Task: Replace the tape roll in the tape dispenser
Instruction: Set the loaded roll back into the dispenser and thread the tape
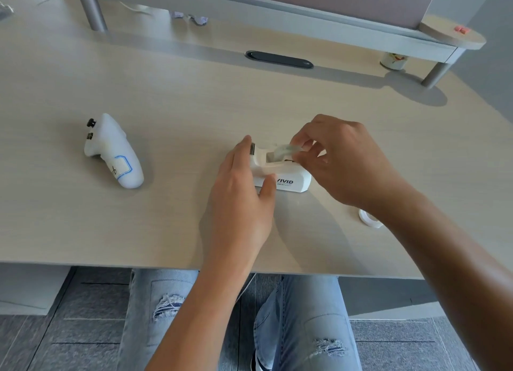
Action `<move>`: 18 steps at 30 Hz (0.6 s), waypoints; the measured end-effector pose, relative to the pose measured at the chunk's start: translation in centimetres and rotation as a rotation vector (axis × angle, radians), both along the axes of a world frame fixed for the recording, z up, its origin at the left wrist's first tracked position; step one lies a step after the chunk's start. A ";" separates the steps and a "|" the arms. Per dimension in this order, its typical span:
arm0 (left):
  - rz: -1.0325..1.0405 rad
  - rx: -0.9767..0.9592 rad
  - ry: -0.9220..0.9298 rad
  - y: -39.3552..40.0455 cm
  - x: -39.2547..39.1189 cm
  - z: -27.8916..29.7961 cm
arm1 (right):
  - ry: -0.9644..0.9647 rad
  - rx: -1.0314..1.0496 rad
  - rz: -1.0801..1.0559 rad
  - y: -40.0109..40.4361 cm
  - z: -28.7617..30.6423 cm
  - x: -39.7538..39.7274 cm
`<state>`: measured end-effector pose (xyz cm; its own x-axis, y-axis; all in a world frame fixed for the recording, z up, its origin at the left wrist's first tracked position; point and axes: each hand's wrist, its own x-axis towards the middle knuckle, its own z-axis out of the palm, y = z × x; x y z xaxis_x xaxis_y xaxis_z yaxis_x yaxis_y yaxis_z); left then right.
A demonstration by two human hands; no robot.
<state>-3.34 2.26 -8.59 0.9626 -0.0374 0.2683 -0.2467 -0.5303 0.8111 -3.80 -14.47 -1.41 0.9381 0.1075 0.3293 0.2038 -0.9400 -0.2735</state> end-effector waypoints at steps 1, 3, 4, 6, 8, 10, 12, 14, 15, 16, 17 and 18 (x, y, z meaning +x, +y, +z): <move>0.002 -0.004 0.000 0.0 0.1 0.0 | -0.009 0.026 -0.004 -0.1 -0.2 -0.2; 0.001 -0.017 0.007 0.0 0.1 -0.1 | -0.023 0.055 -0.011 -0.3 -0.6 -0.4; 0.000 -0.020 0.004 0.0 0.1 -0.1 | -0.028 0.058 -0.011 -0.4 -0.6 -0.4; 0.001 -0.012 -0.003 0.0 0.0 -0.2 | -0.034 0.057 -0.012 -0.5 -0.8 -0.3; -0.001 -0.013 -0.007 -0.1 0.0 -0.2 | -0.034 0.048 -0.012 -0.5 -0.8 -0.3; -0.004 -0.017 -0.003 -0.1 0.0 -0.1 | -0.023 0.051 -0.013 -0.5 -0.6 -0.2; -0.005 -0.019 -0.001 -0.1 0.0 -0.1 | -0.010 0.072 -0.021 -0.6 -0.5 -0.2; -0.004 -0.019 0.000 -0.1 0.0 -0.2 | -0.004 0.092 -0.039 -0.7 -0.4 -0.1; -0.004 -0.019 0.000 -0.1 0.0 -0.2 | -0.006 0.100 -0.046 -0.7 -0.4 -0.1; -0.005 -0.019 0.001 0.0 0.0 -0.2 | -0.010 0.107 -0.051 -0.6 -0.4 0.0; -0.007 -0.019 0.002 0.0 0.0 -0.1 | -0.015 0.108 -0.056 -0.5 -0.4 0.0; -0.009 -0.019 0.004 0.0 -0.1 -0.1 | -0.022 0.101 -0.058 -0.4 -0.4 0.0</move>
<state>-3.39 2.28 -8.66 0.9633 -0.0408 0.2654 -0.2481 -0.5129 0.8218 -3.79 -14.88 -1.77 0.9342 0.0186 0.3564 0.1569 -0.9183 -0.3636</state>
